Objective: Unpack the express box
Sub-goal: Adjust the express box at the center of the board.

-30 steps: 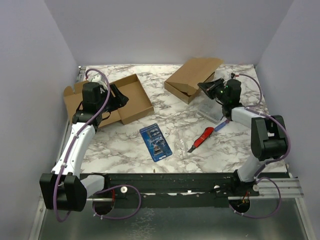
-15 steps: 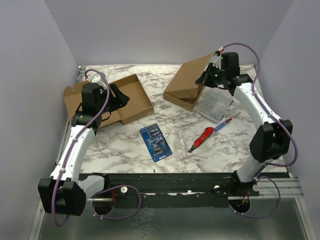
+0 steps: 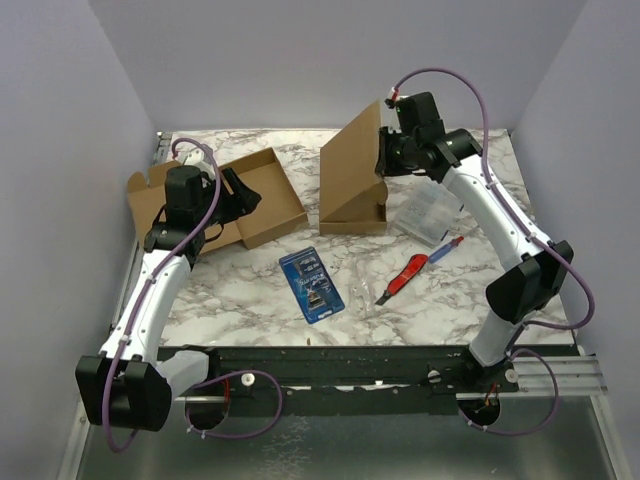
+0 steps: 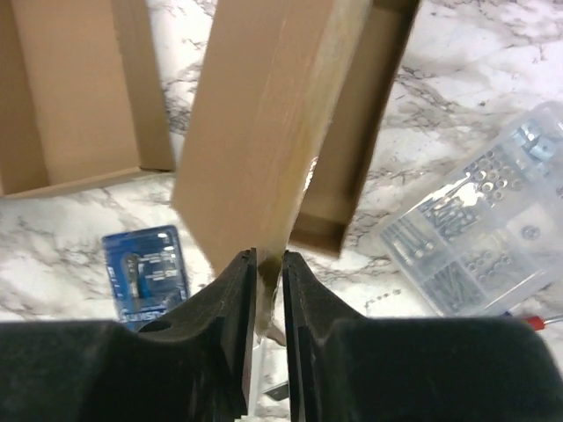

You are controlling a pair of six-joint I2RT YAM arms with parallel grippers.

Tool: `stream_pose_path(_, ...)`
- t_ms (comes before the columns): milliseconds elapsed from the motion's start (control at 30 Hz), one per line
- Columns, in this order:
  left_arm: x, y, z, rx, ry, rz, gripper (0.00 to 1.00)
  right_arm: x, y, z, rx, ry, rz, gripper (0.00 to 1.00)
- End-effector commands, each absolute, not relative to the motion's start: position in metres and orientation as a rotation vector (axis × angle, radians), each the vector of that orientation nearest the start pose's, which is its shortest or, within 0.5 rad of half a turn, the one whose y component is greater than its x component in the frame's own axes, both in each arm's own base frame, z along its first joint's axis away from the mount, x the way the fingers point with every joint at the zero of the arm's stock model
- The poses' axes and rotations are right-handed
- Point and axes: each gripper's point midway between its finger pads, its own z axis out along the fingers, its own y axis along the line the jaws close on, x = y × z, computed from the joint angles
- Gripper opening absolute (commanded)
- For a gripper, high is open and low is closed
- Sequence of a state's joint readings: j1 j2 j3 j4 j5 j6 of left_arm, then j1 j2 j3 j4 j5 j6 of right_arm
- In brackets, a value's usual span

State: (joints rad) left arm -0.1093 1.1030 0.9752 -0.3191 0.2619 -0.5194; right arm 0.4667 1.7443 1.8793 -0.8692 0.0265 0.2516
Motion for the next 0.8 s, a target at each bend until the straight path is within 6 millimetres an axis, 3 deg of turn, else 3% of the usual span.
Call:
stream_pose_path(0,0.343,-0.109,0.244,-0.237,2.051,-0.683,0.64,0.409,0.226,0.252,-0.36,2.344,0.335,0.34)
stream_pose_path(133,0.342,-0.106,0.256,-0.238,2.016,-0.662,0.64,0.41,0.267,0.257,-0.448,2.314,0.456,0.44)
stream_pose_path(267,0.339,-0.098,0.27,-0.23,1.984,-0.61,0.64,0.411,0.303,0.282,-0.478,2.22,0.571,0.49)
stream_pose_path(367,0.338,-0.095,0.275,-0.229,1.978,-0.591,0.64,0.415,0.319,0.309,-0.426,2.122,0.675,0.51)
stream_pose_path(433,0.338,-0.094,0.273,-0.233,1.981,-0.586,0.64,0.423,0.32,0.319,-0.331,2.074,0.696,0.49)
stream_pose_path(567,0.337,-0.095,0.269,-0.234,1.99,-0.587,0.64,0.43,0.333,0.322,-0.243,2.013,0.687,0.39)
stream_pose_path(700,0.337,-0.094,0.27,-0.231,1.989,-0.585,0.64,0.447,0.332,0.304,-0.225,2.015,0.354,0.05)
stream_pose_path(767,0.336,-0.093,0.271,-0.229,1.989,-0.577,0.64,0.45,0.333,0.298,-0.265,2.027,0.213,0.0)
